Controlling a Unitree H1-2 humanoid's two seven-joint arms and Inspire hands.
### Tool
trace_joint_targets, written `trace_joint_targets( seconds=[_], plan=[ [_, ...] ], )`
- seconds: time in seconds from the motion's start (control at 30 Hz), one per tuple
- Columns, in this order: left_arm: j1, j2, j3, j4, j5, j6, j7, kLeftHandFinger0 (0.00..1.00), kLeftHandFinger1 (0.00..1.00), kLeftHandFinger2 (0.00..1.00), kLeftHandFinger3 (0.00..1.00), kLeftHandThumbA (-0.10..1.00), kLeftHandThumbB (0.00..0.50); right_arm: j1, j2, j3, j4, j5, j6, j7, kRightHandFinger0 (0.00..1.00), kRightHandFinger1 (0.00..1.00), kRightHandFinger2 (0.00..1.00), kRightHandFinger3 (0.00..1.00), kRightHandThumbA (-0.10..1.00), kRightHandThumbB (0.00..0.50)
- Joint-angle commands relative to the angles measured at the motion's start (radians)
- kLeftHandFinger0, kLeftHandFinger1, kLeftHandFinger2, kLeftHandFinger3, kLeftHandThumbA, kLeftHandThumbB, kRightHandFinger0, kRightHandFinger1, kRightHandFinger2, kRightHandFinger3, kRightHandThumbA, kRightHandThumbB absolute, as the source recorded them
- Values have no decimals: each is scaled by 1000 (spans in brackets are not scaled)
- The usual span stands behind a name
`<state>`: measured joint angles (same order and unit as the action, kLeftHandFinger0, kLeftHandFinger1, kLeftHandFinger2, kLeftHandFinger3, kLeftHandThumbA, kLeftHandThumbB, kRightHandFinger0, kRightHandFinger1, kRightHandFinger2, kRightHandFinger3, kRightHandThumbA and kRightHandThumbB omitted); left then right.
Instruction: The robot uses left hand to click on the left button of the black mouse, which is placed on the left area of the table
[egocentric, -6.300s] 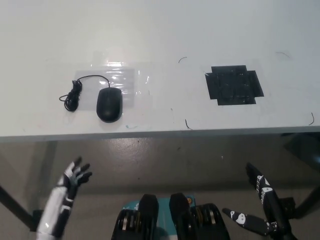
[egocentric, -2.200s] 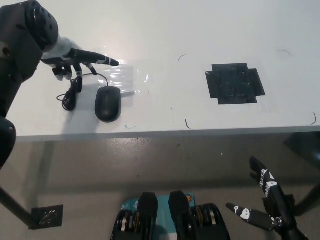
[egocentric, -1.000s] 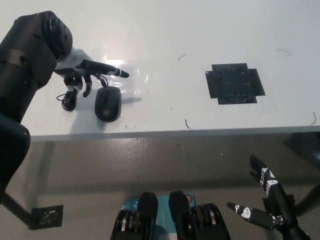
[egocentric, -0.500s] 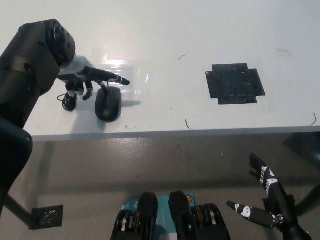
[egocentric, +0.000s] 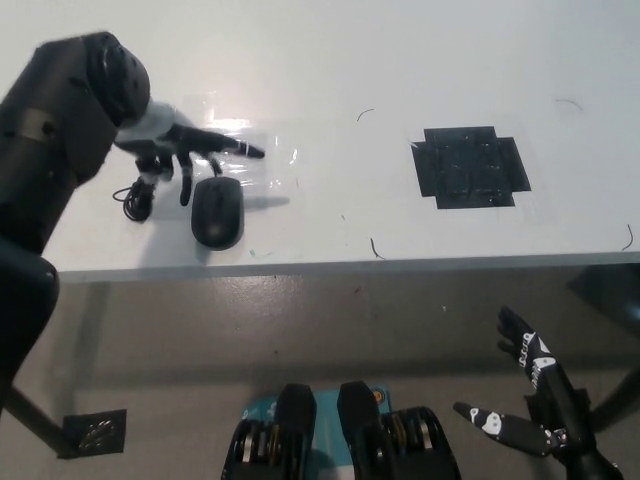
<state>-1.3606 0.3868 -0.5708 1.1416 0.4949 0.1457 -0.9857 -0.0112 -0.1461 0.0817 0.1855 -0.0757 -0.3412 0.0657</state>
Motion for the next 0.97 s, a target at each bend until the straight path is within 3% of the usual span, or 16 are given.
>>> trace_joint_targets(
  seconds=[0.0,0.07,0.2,0.23,0.27,0.3,0.33,0.37,0.43,0.57,0.63,0.67,0.73,0.8,0.87,0.93],
  plan=[
    [-161,101,106,-103,-80,89,-51,0,0,142,1000,1000,331,4,-9,-7,-20,1,-11,7,920,972,1000,1000,1000,171],
    [-173,141,184,-204,-132,150,-77,0,0,158,1000,1000,332,7,-12,-11,-16,1,-19,4,917,966,1000,1000,1000,166],
    [-75,188,401,-576,-281,304,-70,3,0,10,1000,1000,330,12,-12,-13,-10,9,-19,6,915,969,1000,1000,1000,167],
    [-2,187,469,-793,-290,320,-33,275,67,90,1000,1000,263,14,-13,-10,-3,6,-30,6,917,973,1000,1000,1000,158],
    [43,180,524,-914,-314,324,-20,268,24,57,1000,1000,257,16,-14,-9,0,5,-34,7,917,974,1000,1000,1000,158],
    [75,168,578,-966,-380,324,-12,263,79,135,1000,1000,250,19,-11,-8,3,7,-36,8,919,974,1000,1000,1000,164],
    [116,163,627,-1043,-443,324,-6,360,256,316,1000,1000,279,20,-8,-7,7,11,-37,8,920,976,1000,1000,1000,166],
    [182,163,678,-1153,-531,324,6,635,598,689,1000,1000,279,28,-7,-6,4,14,-35,11,931,981,1000,1000,1000,166],
    [293,187,701,-1324,-724,324,112,1000,1000,1000,1000,1000,336,28,-6,-6,9,17,-38,11,936,982,1000,1000,1000,154],
    [591,220,738,-1707,-1087,324,388,1000,1000,1000,1000,1000,395,40,-3,-3,12,10,-31,9,936,982,1000,1000,1000,158],
    [805,181,821,-1890,-1225,324,439,1000,1000,1000,1000,1000,403,51,-1,-1,15,12,-35,10,934,982,1000,1000,1000,154],
    [875,175,836,-1932,-1261,324,458,1000,1000,1000,1000,1000,496,53,-1,0,17,10,-38,9,934,984,1000,1000,1000,163],
    [1098,145,887,-2054,-1327,296,467,1000,1000,1000,1000,1000,500,61,3,2,26,11,-43,10,932,984,1000,1000,1000,161],
    [1254,217,834,-2081,-1422,214,478,1000,1000,1000,1000,1000,500,69,5,3,29,19,-43,13,937,986,1000,1000,1000,151],
    [1454,219,785,-2083,-1450,43,402,1000,1000,1000,1000,1000,500,78,3,4,33,18,-47,14,936,978,1000,1000,1000,141],
    [1482,216,778,-2086,-1450,21,399,1000,1000,1000,1000,1000,500,83,2,5,34,18,-49,15,935,978,1000,1000,1000,141]
  ],
)
